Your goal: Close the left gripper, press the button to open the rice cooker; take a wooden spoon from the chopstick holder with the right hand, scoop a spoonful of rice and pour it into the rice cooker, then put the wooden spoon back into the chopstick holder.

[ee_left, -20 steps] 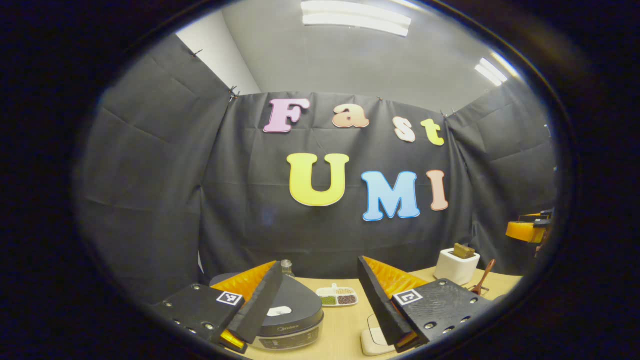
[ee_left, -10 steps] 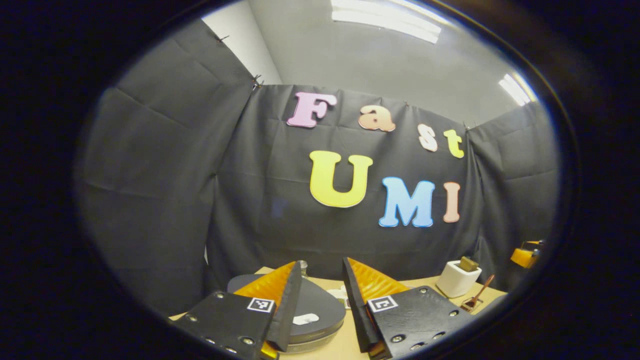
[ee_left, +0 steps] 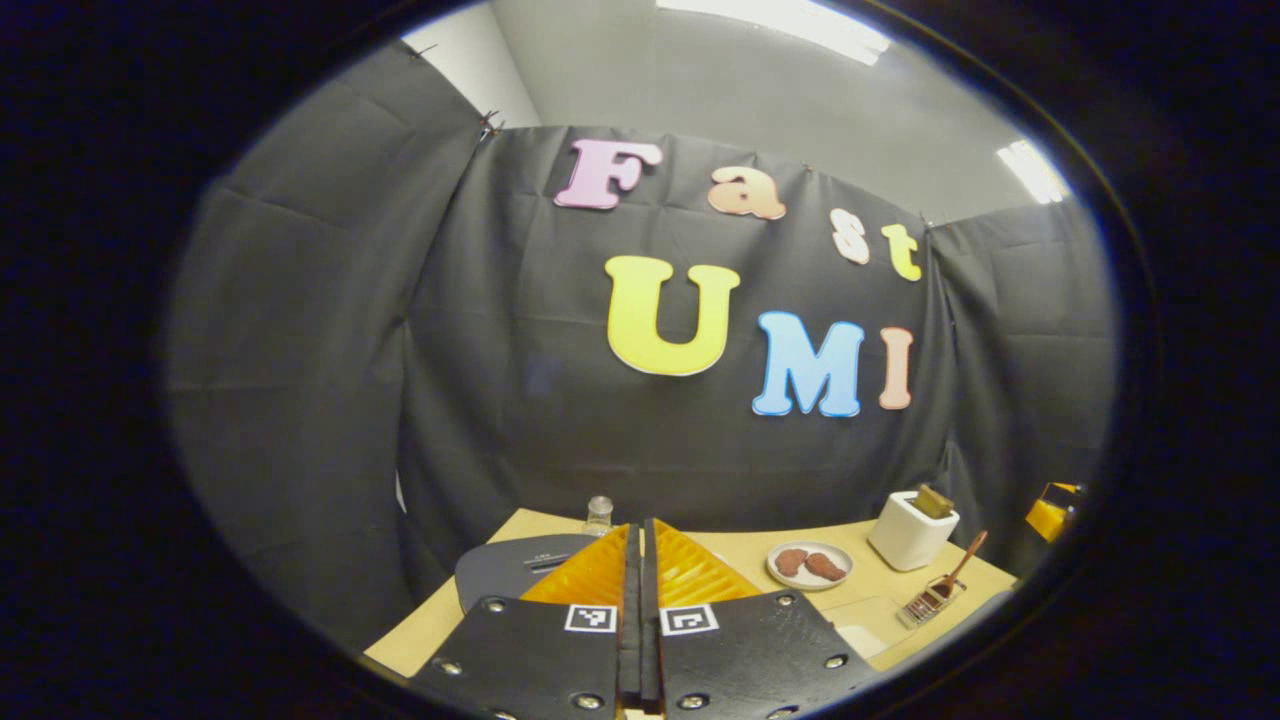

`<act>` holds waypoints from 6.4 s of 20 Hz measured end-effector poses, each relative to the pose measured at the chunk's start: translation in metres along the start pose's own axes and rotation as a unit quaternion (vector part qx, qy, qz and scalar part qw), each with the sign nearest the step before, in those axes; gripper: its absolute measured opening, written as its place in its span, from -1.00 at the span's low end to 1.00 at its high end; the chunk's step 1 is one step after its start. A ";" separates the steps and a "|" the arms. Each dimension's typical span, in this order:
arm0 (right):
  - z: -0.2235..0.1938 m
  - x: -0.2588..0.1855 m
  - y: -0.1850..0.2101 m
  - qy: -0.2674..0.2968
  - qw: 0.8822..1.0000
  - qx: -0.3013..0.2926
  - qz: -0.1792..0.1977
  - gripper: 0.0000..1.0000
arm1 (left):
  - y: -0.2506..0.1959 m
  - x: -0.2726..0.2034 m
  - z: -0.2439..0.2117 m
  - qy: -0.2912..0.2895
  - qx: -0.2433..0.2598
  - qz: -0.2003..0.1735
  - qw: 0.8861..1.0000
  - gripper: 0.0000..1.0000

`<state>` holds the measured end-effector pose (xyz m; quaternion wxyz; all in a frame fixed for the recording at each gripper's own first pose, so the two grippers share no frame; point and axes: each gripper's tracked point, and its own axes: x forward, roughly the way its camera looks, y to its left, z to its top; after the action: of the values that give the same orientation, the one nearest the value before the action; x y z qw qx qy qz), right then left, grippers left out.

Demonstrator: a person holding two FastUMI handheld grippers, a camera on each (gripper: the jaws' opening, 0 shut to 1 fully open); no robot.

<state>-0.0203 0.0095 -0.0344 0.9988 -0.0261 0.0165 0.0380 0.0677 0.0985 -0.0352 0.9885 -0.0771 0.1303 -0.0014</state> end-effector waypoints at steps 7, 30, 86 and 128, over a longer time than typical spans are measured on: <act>-0.003 -0.005 -0.004 -0.005 1.000 0.016 0.001 0.95 | 0.011 0.019 -0.046 0.089 -0.066 -0.020 0.994 -0.98; -0.024 0.002 -0.021 -0.019 0.998 0.058 0.017 0.91 | 0.004 0.043 -0.152 0.222 0.054 0.018 0.973 -0.97; -0.130 0.033 -0.117 0.157 0.982 0.066 -0.080 0.94 | -0.108 -0.110 0.049 -0.138 0.104 -0.036 0.984 0.86; -0.142 0.121 -0.140 0.139 0.960 0.220 -0.105 -0.62 | -0.086 -0.056 -0.078 -0.067 0.074 -0.040 0.994 0.86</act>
<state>0.1066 -0.1289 -0.1732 0.9660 0.1878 0.1607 -0.0754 -0.0049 0.0027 -0.0822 0.9971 -0.0089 0.0599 -0.0455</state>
